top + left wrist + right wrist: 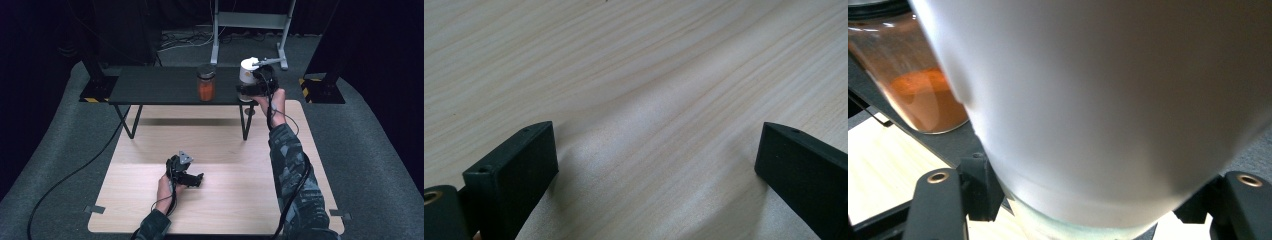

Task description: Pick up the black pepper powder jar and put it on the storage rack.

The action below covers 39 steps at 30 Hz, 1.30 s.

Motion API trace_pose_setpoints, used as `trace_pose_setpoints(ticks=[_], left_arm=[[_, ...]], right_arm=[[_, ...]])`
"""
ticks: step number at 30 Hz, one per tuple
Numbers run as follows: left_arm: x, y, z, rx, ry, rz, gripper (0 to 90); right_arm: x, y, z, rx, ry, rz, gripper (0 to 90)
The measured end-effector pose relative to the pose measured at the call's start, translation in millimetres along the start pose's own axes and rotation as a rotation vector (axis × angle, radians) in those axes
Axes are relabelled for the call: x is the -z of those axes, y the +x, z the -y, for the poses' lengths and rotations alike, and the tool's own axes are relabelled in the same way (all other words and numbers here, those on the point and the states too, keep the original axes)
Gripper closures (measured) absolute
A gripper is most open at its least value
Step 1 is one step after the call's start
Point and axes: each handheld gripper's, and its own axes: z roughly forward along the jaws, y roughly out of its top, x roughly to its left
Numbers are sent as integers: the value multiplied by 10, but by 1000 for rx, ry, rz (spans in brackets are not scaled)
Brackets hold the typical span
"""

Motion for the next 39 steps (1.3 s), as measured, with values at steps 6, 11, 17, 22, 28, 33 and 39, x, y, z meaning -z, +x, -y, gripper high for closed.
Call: trace_pose_setpoints(ticks=[6, 11, 17, 22, 28, 33, 39], left_arm=[[0, 0, -1, -1, 0, 0, 30], [0, 0, -1, -1, 0, 0, 30], [0, 0, -1, 0, 0, 0, 30], [0, 0, 0, 0, 0, 0, 30], [0, 0, 0, -1, 0, 0, 31], [0, 0, 0, -1, 0, 0, 31], [1, 1, -1, -2, 0, 1, 32]], right_arm=[[-4, -22, 17, -17, -4, -4, 298], [-9, 29, 12, -3, 0, 14, 298], [-8, 30, 28, 0, -5, 12, 297], [-8, 37, 27, 1, -4, 15, 297], [-8, 47, 9, -2, 3, 17, 268], [-4, 71, -75, -7, 48, 9, 104], [45, 122, -176, 8, 113, 1, 33]])
